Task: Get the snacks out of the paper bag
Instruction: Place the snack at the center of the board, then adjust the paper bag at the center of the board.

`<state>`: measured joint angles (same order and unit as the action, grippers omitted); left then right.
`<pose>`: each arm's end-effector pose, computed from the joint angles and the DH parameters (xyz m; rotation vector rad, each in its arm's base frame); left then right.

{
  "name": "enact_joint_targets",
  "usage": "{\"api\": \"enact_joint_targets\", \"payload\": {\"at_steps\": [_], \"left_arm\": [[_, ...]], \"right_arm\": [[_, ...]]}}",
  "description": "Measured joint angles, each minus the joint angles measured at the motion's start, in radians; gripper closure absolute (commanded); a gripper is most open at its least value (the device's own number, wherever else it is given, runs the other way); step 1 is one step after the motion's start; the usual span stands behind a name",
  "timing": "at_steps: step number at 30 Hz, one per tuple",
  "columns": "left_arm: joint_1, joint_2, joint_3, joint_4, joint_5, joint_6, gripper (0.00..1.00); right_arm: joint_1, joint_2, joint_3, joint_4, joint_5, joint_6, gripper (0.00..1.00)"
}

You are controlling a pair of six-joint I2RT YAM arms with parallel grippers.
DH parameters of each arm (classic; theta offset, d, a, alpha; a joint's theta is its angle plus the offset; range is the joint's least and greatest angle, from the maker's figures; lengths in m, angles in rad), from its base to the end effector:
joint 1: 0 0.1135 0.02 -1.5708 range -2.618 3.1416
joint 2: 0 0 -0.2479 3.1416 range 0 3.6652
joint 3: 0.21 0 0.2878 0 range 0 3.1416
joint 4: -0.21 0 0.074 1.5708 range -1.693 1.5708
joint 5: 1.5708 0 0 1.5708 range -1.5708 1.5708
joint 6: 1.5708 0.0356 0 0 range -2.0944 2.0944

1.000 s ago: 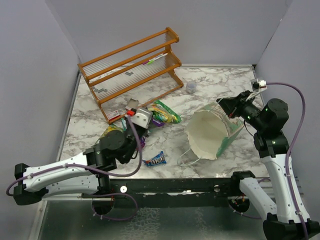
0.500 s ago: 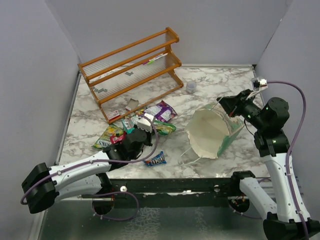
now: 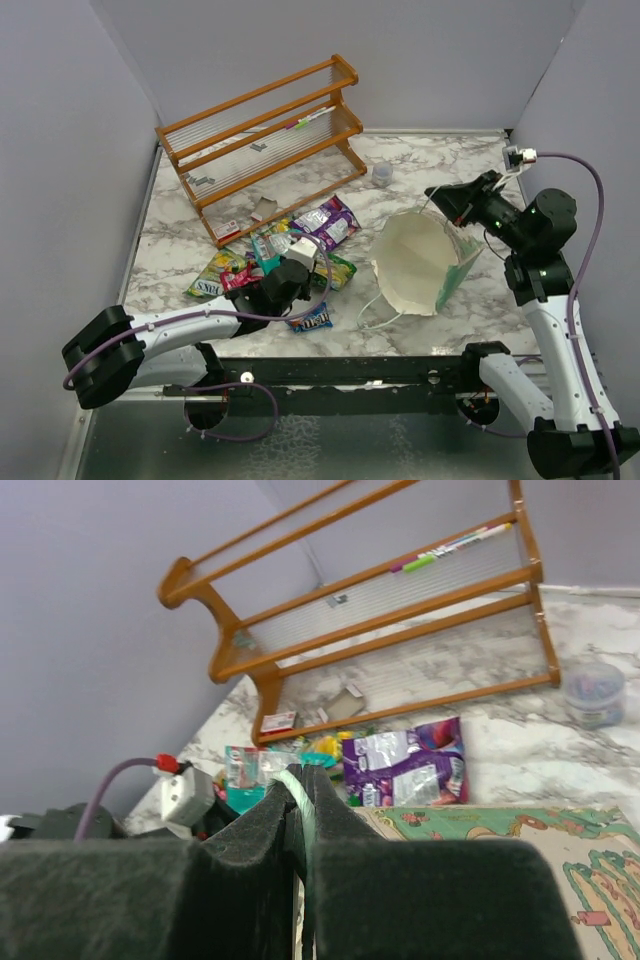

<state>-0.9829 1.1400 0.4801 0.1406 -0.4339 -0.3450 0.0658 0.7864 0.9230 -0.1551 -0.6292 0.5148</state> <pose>0.1610 -0.2146 0.1608 0.3924 2.0210 -0.3757 0.2165 0.0353 0.3848 -0.1411 1.6626 0.9422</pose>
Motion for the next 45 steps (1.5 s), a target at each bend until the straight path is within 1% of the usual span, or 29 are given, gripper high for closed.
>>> {"api": "enact_joint_targets", "payload": {"at_steps": [1,4,7,9,11,14,16,18,21,26,30,32,37,39,42,44,45], "left_arm": [[0.0,0.0,0.0,0.0,0.0,-0.005,0.7],[0.0,-0.001,0.0,-0.003,-0.002,-0.016,0.58],[0.001,-0.015,-0.003,-0.013,-0.002,-0.027,0.53],[0.001,-0.036,-0.008,-0.023,-0.001,-0.032,0.5],[0.001,-0.059,-0.014,-0.027,-0.001,-0.039,0.47],[0.001,-0.099,-0.017,-0.034,0.002,-0.047,0.42],[0.001,-0.124,-0.017,-0.041,0.003,-0.051,0.35],[0.001,-0.151,-0.016,-0.055,0.004,-0.053,0.34],[0.001,-0.19,-0.013,-0.084,0.004,-0.053,0.33],[0.002,-0.261,0.014,-0.12,0.002,-0.043,0.32],[0.002,-0.294,0.039,-0.123,-0.003,-0.029,0.32],[0.002,-0.297,0.048,-0.125,-0.004,-0.022,0.32],[0.002,-0.297,0.053,-0.132,-0.005,-0.013,0.31],[0.002,-0.302,0.053,-0.137,-0.008,-0.008,0.3],[0.002,-0.315,0.055,-0.145,-0.02,0.001,0.28],[0.002,-0.319,0.066,-0.151,-0.03,0.008,0.25],[0.002,-0.319,0.072,-0.151,-0.033,0.011,0.17]], "right_arm": [[0.0,0.016,0.002,0.026,-0.009,0.029,0.97],[0.0,0.071,0.024,0.08,-0.007,0.123,0.98],[0.0,0.128,0.071,0.106,0.035,0.212,0.98],[0.0,0.159,0.1,0.119,0.088,0.248,0.98],[0.0,0.186,0.11,0.132,0.174,0.277,0.98],[0.0,0.225,0.106,0.134,0.293,0.283,0.98],[0.0,0.261,0.099,0.134,0.377,0.27,0.95],[0.0,0.304,0.087,0.131,0.468,0.236,0.92],[-0.005,0.334,0.074,0.116,0.581,0.179,0.92],[-0.027,0.336,0.073,0.098,0.732,0.083,0.95],[-0.035,0.316,0.071,0.08,0.848,0.013,0.95],[-0.035,0.29,0.065,0.075,0.863,0.005,0.95],[-0.035,0.251,0.056,0.045,0.97,-0.016,0.95],[-0.035,0.228,0.032,0.04,1.009,-0.022,0.94],[-0.035,0.174,-0.011,0.042,1.028,-0.034,0.93],[-0.035,0.153,-0.024,0.043,1.028,-0.045,0.92],[-0.035,0.15,-0.025,0.043,1.028,-0.048,0.9]]}}
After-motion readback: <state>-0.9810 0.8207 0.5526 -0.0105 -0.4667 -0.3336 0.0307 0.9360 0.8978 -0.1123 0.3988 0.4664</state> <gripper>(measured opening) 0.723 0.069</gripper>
